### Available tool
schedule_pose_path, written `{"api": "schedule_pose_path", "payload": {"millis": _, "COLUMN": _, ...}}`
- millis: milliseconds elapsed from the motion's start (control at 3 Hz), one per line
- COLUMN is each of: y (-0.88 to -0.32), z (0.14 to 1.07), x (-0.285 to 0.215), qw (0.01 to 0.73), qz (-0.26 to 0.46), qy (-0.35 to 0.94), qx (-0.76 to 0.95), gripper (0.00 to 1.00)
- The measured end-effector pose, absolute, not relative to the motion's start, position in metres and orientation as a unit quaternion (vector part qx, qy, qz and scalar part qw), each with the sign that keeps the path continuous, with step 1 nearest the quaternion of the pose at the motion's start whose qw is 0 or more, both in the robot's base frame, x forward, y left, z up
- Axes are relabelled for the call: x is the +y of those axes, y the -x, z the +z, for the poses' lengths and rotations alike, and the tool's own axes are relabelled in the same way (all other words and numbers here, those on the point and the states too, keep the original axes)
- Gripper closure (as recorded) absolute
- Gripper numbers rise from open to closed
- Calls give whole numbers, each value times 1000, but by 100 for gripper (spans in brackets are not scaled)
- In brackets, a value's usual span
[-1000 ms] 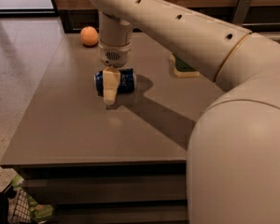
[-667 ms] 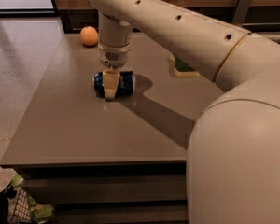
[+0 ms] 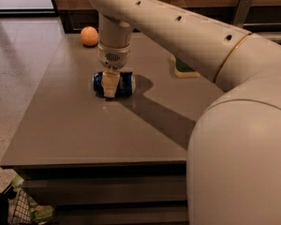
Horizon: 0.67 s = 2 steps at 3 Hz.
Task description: Place pepsi can upright
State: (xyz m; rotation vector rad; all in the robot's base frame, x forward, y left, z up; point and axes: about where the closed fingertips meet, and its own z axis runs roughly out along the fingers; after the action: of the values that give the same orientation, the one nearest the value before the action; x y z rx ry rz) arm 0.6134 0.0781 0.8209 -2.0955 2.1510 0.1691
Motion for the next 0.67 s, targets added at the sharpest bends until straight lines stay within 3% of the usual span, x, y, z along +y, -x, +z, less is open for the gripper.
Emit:
{"api": "schedule_pose_path", "payload": {"millis": 333, "y": -614, "z": 820, "x": 79, "qw": 68, "qz": 57, "qy": 695, "qx": 713, "gripper": 100}}
{"api": "schedule_pose_path", "payload": {"millis": 667, "y": -614, "z": 820, "x": 79, "qw": 68, "qz": 57, "qy": 695, "qx": 713, "gripper": 100}}
